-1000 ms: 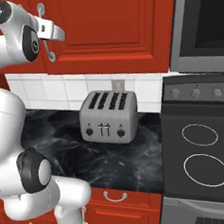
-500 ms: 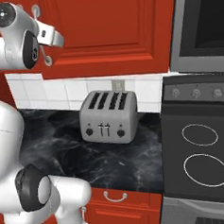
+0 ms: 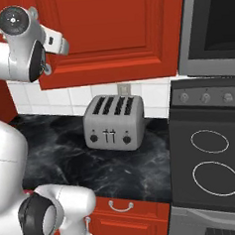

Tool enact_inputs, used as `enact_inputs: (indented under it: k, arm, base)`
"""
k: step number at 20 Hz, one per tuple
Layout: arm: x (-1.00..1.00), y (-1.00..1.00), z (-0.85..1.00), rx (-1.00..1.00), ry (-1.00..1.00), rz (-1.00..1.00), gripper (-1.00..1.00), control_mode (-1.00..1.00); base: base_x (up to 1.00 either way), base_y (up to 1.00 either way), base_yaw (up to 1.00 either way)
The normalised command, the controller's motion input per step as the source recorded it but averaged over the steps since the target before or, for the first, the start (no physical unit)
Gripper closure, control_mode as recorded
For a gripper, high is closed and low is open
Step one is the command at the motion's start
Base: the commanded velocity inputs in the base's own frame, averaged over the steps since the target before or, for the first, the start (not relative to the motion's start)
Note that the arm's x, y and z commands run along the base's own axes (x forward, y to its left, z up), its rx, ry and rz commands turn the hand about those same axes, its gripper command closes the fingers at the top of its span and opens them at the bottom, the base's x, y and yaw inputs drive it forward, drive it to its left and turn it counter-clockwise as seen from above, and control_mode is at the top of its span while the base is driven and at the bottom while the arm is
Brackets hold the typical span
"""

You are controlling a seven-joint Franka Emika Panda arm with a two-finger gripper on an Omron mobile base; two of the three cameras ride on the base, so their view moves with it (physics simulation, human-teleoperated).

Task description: Open the cabinet, pick the kettle from the cabinet, and place it in the sink.

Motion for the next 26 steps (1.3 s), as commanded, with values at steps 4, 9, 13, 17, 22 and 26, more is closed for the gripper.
enact_inputs:
  k: [4,9,13,17,22,26]
  arm:
    - [-0.52,-0.36,0.00,0.06,0.00,0.05,1.00,-1.00]
    - [-0.48,-0.40,0.00,0.05,0.00,0.01,1.00,-1.00]
    - [-0.48,-0.45,0.00,0.07,0.00,0.01,1.00,-1.00]
    - [-0.48,-0.50,0.00,0.12,0.00,0.02,1.00,-1.00]
    - [-0.44,-0.49,0.00,0.12,0.00,0.02,1.00,-1.00]
    - [-0.42,-0.50,0.00,0.12,0.00,0.02,1.00,-1.00]
  base:
    - [0.00,0.00,0.00]
    - [0.00,0.00,0.00]
    - [0.00,0.00,0.00]
    - [0.00,0.00,0.00]
    - [0.00,0.00,0.00]
    - [0.00,0.00,0.00]
